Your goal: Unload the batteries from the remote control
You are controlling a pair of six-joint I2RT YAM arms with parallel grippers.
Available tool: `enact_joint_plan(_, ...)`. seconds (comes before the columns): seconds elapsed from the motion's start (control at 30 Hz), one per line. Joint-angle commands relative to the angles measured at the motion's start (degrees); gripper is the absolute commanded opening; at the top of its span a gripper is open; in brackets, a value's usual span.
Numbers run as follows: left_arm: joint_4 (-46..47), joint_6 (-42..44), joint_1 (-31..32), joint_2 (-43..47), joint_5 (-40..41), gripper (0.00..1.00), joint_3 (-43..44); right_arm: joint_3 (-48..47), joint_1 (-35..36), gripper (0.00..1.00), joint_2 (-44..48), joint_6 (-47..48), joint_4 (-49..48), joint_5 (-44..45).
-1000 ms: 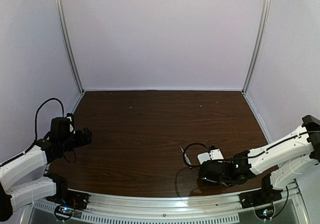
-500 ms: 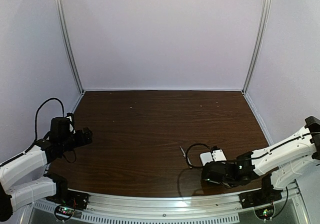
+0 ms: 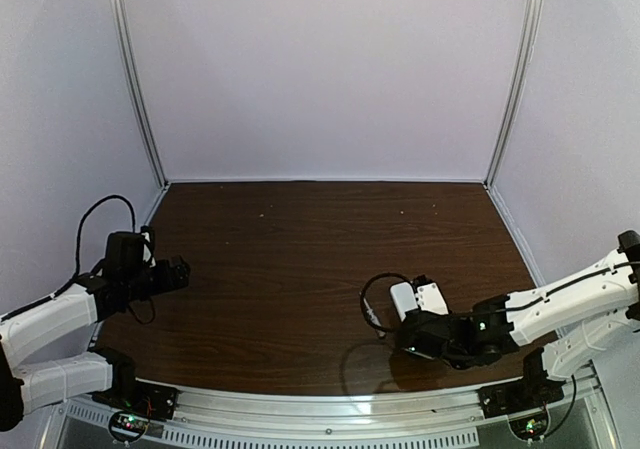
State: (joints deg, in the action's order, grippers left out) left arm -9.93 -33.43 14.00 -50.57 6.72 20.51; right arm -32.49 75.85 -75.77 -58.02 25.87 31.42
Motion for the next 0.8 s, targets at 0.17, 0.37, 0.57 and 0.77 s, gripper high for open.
enact_joint_plan(0.17,-0.75,-1.34,1.38,1.5,-2.51,0.97,3.77,-8.49,-0.58,0.17,-3.47,18.49,-15.83,13.01)
enact_joint_plan(0.37,-3.49,-2.4,1.64,2.14,-6.58,0.98,6.58,-12.75,-1.4,0.11,-8.82,29.94,-24.98,14.66)
enact_joint_plan(0.57,-4.55,-0.54,2.15,2.86,-16.97,0.97,9.36,-19.25,-1.59,0.1,-14.12,38.04,-25.43,9.77)
enact_joint_plan(0.77,-3.37,1.82,11.13,3.7,-23.94,0.97,11.82,-13.6,-1.59,0.07,-12.05,43.51,-36.22,-3.12)
